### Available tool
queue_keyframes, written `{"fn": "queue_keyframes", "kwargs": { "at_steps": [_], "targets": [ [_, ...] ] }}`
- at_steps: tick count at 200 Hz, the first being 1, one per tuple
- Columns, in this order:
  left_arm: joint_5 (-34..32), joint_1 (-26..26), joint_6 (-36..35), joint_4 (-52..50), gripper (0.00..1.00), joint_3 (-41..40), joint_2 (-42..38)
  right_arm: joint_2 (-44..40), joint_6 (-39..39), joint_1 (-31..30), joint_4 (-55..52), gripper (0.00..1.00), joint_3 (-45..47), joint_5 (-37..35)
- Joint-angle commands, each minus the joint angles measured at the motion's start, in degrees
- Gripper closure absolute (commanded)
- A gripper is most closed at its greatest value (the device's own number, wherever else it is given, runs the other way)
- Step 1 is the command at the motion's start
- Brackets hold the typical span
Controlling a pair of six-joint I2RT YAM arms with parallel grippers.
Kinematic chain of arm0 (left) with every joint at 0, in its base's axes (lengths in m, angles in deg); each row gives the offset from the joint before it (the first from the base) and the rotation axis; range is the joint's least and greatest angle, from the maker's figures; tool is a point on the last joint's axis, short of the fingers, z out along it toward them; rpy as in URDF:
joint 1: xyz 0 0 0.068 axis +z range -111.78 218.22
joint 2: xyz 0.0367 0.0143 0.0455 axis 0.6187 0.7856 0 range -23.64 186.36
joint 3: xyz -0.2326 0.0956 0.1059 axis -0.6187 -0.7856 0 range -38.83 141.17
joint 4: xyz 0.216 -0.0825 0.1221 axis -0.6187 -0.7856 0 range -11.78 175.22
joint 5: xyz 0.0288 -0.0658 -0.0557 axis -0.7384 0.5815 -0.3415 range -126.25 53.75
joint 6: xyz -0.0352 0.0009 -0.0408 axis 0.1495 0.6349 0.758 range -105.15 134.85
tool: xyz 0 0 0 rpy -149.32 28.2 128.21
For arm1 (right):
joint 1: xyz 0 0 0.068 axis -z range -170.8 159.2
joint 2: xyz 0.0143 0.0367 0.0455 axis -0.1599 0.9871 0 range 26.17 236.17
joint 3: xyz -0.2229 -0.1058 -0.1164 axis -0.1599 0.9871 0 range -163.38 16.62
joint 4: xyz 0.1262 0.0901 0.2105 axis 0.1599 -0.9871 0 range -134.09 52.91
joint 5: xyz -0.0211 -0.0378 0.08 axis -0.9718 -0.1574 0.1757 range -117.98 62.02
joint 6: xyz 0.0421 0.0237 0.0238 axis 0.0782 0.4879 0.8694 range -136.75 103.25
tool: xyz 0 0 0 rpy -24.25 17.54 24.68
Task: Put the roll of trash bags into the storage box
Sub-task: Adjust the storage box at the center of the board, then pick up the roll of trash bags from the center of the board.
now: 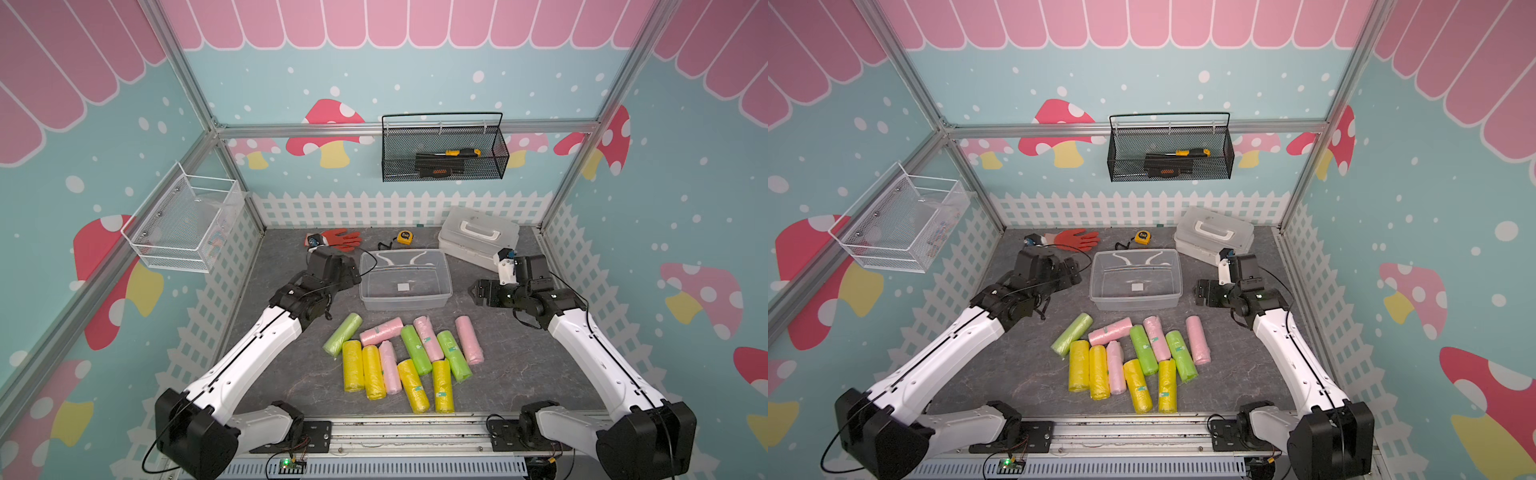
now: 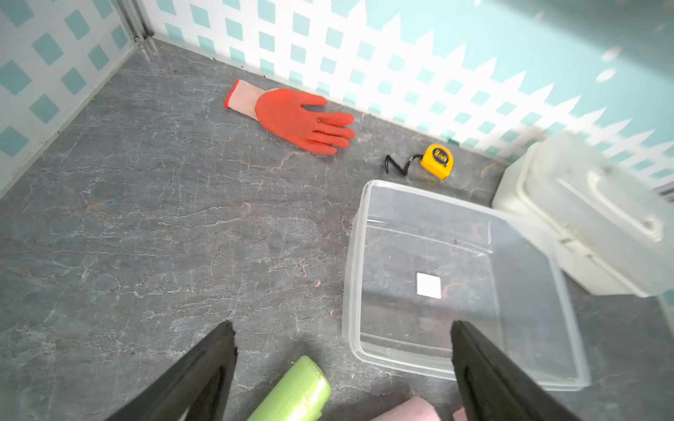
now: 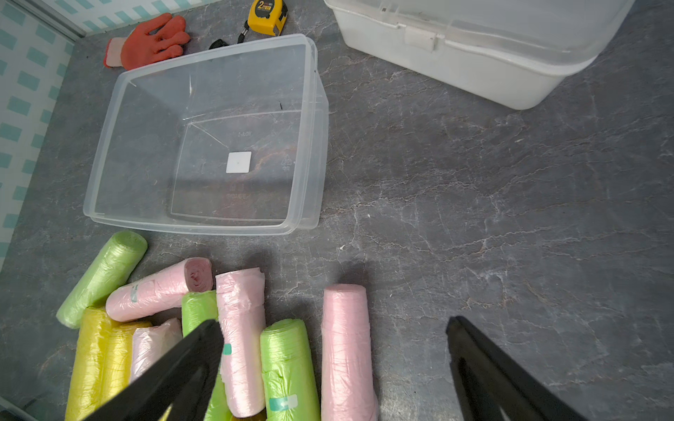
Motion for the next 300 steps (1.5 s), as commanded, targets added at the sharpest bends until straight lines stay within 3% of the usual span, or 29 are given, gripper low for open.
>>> {"fn": "queue_keyframes", "kwargs": {
  "at_steps": [1,45,76,89,106,127,141,183,230,282,300],
  "targets": [
    [3.1,0.9,2.7,0.5,0.01,-2.2,-5.9,-1.6,-0.8,-1.5,-2.8,0.03,-0.6,-2.8],
    [2.3,1.2,0.7,-2.9,0.01,-4.5,-18.8,-3.5,-0.5,-7.5,-3.2,0.03,7.4,-6.6],
    [18.9,1.4,-2.5,-11.4,0.01,0.8,-18.8,-5.5,0.3,-8.8,-3.5,0.05,13.0,-5.2],
    [22.1,1.5,-6.0,-17.7,0.01,3.2,-17.7,-6.6,0.7,-9.7,-2.7,0.06,15.9,-6.3],
    [18.8,1.5,-11.7,-22.9,0.01,3.5,-17.6,-6.6,0.3,-10.3,-2.4,0.06,17.9,-6.0],
    [9.4,1.5,-17.8,-23.2,0.01,0.2,-18.5,-5.1,0.1,-10.6,-1.1,0.06,18.9,-5.3],
    [6.4,5.6,-17.9,-24.5,0.01,-0.6,-17.6,-3.2,0.0,-10.7,-0.2,0.06,19.1,-5.4],
    [13.2,8.0,-17.1,-25.2,0.01,-1.8,-16.9,4.0,-0.6,-11.2,0.3,0.14,17.4,-5.9],
    [13.5,6.5,-16.8,-25.0,0.01,-2.1,-17.5,12.0,-1.4,-12.9,-0.3,0.26,14.1,-6.2],
    [12.8,6.2,-16.4,-24.9,0.01,-2.3,-18.7,14.8,-1.4,-13.4,-1.2,0.4,12.8,-6.6],
    [12.8,6.2,-16.6,-24.9,0.01,-2.3,-18.5,14.3,-1.4,-13.4,-1.3,0.49,12.7,-6.8]
  ]
}}
